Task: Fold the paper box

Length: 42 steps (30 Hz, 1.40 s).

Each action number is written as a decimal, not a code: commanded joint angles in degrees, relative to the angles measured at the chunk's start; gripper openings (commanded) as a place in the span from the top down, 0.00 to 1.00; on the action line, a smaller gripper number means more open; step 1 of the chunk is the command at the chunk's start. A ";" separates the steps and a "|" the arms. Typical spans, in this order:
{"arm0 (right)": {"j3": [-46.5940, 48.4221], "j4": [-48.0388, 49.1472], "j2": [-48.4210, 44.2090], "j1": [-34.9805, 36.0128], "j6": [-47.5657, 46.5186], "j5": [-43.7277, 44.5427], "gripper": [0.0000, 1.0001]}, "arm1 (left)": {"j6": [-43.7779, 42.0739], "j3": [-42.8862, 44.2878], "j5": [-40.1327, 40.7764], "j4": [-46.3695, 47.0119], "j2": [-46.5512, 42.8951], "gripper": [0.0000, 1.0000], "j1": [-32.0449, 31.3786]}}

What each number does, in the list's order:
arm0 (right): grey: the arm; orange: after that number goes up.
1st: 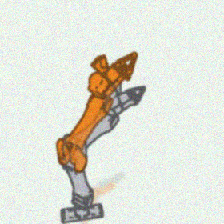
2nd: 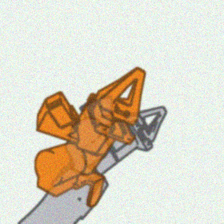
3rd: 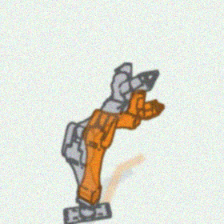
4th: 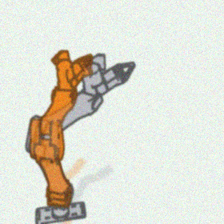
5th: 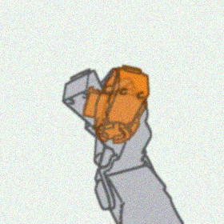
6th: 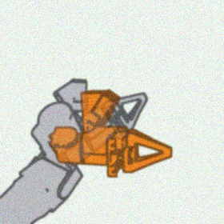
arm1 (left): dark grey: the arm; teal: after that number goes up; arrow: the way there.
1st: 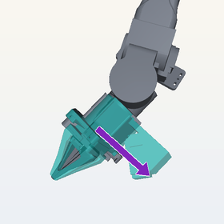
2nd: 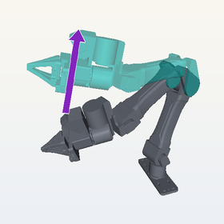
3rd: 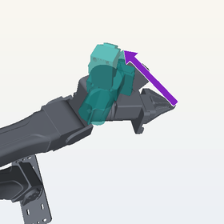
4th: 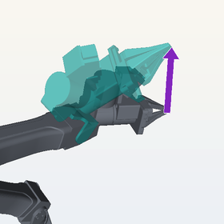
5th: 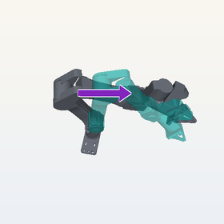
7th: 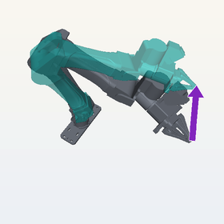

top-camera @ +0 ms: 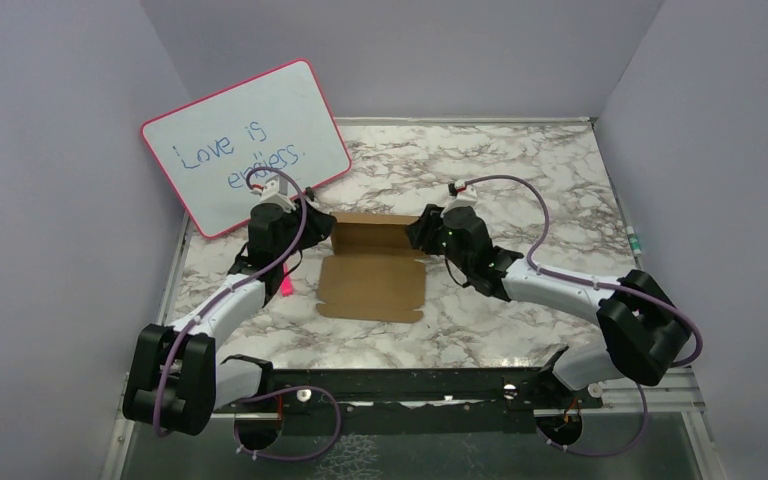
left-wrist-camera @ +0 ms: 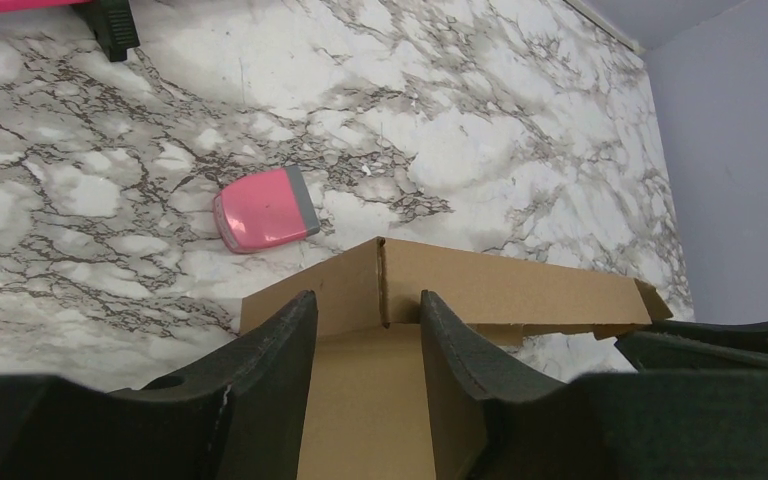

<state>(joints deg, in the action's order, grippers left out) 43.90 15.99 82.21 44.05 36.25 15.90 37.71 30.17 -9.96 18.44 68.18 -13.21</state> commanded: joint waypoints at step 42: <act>-17.64 22.17 -9.28 -8.02 -31.94 -11.39 0.48 | -12.22 4.23 20.42 -12.33 -12.04 0.41 -29.18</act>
<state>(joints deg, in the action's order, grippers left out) 26.83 31.38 70.59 37.26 7.84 10.92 29.56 33.47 5.82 3.81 55.40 -38.65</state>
